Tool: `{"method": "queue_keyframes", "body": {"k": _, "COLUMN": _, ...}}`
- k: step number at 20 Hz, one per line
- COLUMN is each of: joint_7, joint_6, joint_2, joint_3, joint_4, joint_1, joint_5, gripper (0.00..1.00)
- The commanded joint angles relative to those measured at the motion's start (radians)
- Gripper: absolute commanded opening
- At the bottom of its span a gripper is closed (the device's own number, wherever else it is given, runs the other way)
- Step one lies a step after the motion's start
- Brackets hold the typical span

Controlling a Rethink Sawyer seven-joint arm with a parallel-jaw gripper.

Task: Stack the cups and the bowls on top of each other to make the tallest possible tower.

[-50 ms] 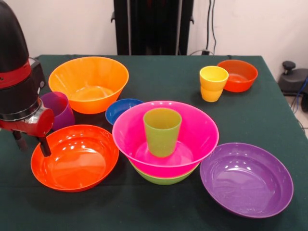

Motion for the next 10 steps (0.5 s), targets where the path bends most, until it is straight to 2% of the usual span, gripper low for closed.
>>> {"method": "queue_keyframes", "body": {"k": 1, "joint_7": -0.273, "joint_6": 0.026, "joint_2": -0.001, "joint_3": 0.013, "joint_4": 0.071, "joint_1": 0.009, "joint_5": -0.095, "gripper": 1.0}}
{"method": "queue_keyframes", "body": {"k": 7, "joint_7": -0.194, "joint_6": -0.073, "joint_2": 0.031, "joint_3": 0.019, "joint_4": 0.109, "joint_1": 0.013, "joint_5": -0.105, "gripper": 1.0}}
{"method": "queue_keyframes", "body": {"k": 10, "joint_7": -0.19, "joint_6": -0.075, "joint_2": 0.046, "joint_3": 0.022, "joint_4": 0.085, "joint_1": 0.019, "joint_5": -0.109, "gripper": 1.0}}
